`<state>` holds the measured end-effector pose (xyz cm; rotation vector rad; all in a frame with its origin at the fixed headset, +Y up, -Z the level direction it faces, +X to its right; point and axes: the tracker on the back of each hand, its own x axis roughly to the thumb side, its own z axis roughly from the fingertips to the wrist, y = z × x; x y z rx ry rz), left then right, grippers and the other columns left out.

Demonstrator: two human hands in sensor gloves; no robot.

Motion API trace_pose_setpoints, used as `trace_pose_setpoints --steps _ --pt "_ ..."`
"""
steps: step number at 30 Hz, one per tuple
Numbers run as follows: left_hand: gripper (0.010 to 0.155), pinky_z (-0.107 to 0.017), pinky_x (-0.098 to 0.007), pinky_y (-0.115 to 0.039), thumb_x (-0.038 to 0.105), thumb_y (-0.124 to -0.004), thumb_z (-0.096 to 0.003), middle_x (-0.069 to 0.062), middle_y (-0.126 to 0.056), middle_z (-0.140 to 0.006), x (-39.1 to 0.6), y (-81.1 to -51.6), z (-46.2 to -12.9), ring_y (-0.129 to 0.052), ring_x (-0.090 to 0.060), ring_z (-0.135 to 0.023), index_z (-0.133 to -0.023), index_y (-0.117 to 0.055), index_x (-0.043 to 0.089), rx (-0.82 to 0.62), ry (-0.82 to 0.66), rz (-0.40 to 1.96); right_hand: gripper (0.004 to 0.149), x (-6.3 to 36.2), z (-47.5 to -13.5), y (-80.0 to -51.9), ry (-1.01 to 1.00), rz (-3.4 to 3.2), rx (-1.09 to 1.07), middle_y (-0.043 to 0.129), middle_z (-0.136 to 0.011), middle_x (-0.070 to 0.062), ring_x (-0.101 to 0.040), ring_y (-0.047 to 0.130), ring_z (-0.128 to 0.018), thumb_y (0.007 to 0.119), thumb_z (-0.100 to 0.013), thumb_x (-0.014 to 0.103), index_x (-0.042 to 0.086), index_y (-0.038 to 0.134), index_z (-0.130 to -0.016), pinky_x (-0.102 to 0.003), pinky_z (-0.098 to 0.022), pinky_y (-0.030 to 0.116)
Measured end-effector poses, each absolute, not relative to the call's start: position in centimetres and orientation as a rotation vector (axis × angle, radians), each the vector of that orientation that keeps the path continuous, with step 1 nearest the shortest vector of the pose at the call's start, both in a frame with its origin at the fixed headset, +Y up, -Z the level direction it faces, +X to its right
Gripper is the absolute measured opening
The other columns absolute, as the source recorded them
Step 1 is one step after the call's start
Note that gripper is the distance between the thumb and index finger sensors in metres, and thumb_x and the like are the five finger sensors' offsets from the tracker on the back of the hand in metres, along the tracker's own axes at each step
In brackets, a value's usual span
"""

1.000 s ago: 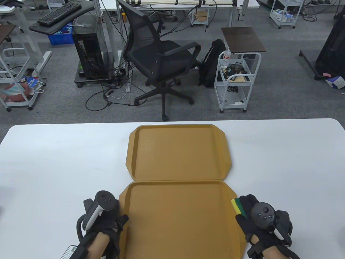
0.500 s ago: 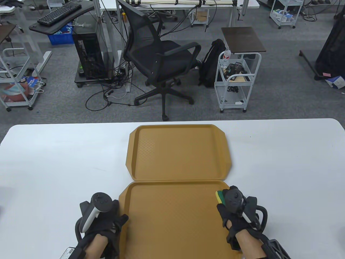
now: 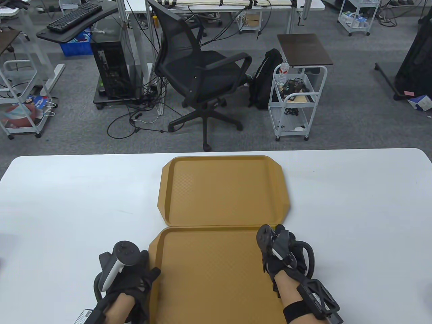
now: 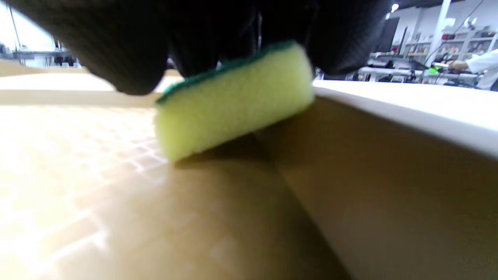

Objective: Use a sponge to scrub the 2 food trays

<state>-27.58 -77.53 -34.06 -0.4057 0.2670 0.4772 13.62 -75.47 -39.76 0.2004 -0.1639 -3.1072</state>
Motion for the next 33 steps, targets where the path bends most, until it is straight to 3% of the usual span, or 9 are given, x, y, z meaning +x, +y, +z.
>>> trace_pose_setpoints --steps 13,33 --pt "0.076 -0.029 -0.036 -0.098 0.053 -0.083 -0.0432 0.000 -0.101 -0.064 -27.7 -77.6 -34.1 -0.114 -0.016 -0.028 -0.109 -0.054 0.028 -0.417 0.249 0.503 0.054 9.6 -40.5 -76.0 -0.115 -3.239 0.061 0.062 -0.108 -0.015 -0.039 0.084 -0.077 0.086 -0.047 0.034 0.017 0.076 -0.097 -0.051 -0.062 0.078" --pt "0.074 -0.034 -0.039 -0.095 0.045 -0.080 -0.0453 -0.003 -0.098 -0.069 -28.4 -77.9 -34.4 -0.112 -0.019 -0.034 -0.110 -0.049 0.026 -0.482 0.202 0.624 0.055 -6.2 -41.2 -76.9 -0.172 -3.468 -0.347 0.062 -0.108 -0.015 -0.036 0.087 -0.072 0.087 -0.046 0.036 0.018 0.076 -0.097 -0.049 -0.059 0.081"
